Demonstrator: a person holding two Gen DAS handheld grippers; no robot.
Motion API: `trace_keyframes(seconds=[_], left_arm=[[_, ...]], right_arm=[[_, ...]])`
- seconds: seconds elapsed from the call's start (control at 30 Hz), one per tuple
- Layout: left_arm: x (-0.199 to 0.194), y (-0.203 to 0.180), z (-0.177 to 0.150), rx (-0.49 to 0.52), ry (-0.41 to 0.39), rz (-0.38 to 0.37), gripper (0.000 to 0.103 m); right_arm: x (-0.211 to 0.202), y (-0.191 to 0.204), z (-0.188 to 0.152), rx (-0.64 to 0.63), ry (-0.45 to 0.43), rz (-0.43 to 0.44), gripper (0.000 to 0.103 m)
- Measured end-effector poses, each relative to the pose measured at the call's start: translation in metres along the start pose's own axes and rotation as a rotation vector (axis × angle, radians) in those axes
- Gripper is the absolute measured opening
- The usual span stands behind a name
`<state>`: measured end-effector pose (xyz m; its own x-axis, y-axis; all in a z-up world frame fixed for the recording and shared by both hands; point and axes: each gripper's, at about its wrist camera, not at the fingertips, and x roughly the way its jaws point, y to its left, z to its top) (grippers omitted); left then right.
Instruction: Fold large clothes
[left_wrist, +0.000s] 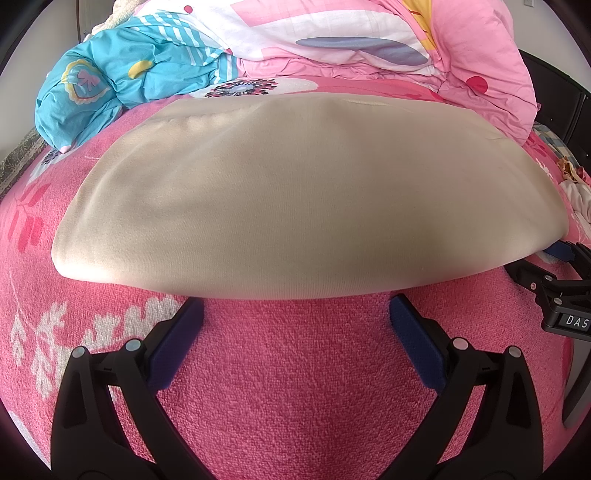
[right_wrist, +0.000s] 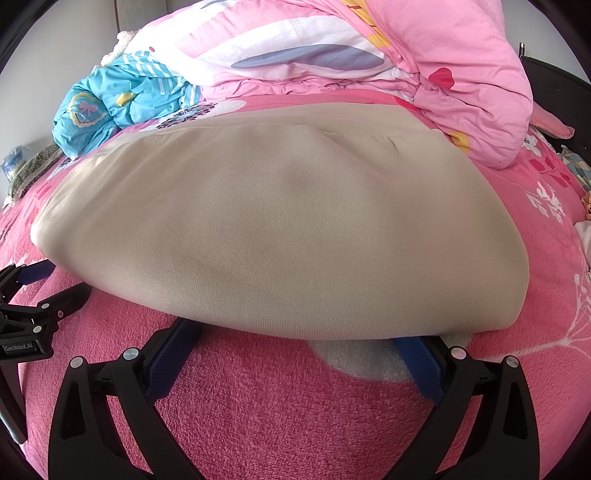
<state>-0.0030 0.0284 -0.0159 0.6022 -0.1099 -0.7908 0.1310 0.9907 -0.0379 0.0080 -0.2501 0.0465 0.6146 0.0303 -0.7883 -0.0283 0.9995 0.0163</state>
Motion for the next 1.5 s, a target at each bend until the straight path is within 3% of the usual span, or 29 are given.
trace_keyframes(seconds=[1.5], left_arm=[[0.0,-0.0002,0.0001,0.0,0.0,0.0,0.097]], right_arm=[[-0.0004,0.0007,0.0003,0.0,0.0,0.0,0.097]])
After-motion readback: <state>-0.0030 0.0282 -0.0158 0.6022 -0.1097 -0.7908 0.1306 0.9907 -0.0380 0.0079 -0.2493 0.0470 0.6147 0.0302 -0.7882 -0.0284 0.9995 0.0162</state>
